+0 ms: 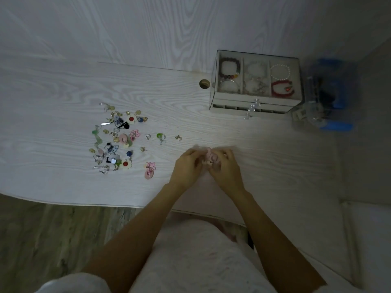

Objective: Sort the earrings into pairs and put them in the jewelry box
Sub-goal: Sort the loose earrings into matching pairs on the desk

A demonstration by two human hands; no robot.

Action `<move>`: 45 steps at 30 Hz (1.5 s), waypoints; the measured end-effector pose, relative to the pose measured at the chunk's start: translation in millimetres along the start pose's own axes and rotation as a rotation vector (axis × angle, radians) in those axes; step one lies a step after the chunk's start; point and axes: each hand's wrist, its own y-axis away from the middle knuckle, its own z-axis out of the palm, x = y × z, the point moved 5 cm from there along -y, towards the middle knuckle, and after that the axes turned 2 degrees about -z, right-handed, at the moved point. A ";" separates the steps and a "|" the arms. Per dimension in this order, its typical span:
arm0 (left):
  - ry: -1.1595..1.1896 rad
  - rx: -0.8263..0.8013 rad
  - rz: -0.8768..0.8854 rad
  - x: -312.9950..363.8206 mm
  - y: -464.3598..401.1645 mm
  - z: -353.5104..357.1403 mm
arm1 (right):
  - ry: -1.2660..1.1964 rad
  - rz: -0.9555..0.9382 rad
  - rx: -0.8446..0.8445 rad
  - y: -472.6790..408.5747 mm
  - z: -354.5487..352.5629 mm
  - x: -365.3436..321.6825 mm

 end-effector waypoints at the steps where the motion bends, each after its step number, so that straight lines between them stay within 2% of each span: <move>1: -0.030 -0.030 0.037 1.3 2.9 2.6 | -0.013 -0.004 -0.014 0.5 1.8 -1.2; 7: -0.092 -0.040 0.042 -3.2 17.1 7.6 | 0.006 -0.047 -0.081 9.3 9.7 -3.9; 14: -0.015 -0.036 0.046 -13.7 29.2 -5.3 | 0.127 -0.060 -0.071 20.1 7.8 -8.6; 17: 0.007 0.067 0.029 -22.1 37.0 -32.1 | 0.215 -0.158 -0.009 15.2 -3.5 -26.9; 19: -0.074 0.180 -0.027 -36.1 45.4 -55.2 | 0.211 -0.239 -0.003 5.7 -4.7 -45.5; 22: -0.244 0.329 -0.126 -58.0 60.7 -88.2 | 0.261 -0.348 -0.131 -17.9 14.8 -73.0; 25: -0.373 0.404 -0.117 -69.4 78.6 -102.9 | 0.348 -0.439 -0.236 -42.1 39.8 -93.8; 29: -0.181 0.260 -0.354 -99.9 99.3 -91.3 | 0.330 -0.444 -0.407 -53.0 68.6 -114.3; 32: -0.134 0.240 -0.422 -107.6 103.8 -80.7 | 0.320 -0.456 -0.621 -32.9 96.0 -118.8; 34: -0.120 0.272 -0.427 -104.1 100.3 -77.5 | 0.359 -0.480 -0.666 -19.0 109.0 -114.4; 39: -0.110 0.286 -0.448 -103.8 89.2 -75.1 | 0.317 -0.431 -0.530 -15.5 111.6 -110.8; 45: -0.118 0.303 -0.433 -112.5 92.9 -82.1 | 0.476 -0.384 -0.304 -35.6 90.1 -100.1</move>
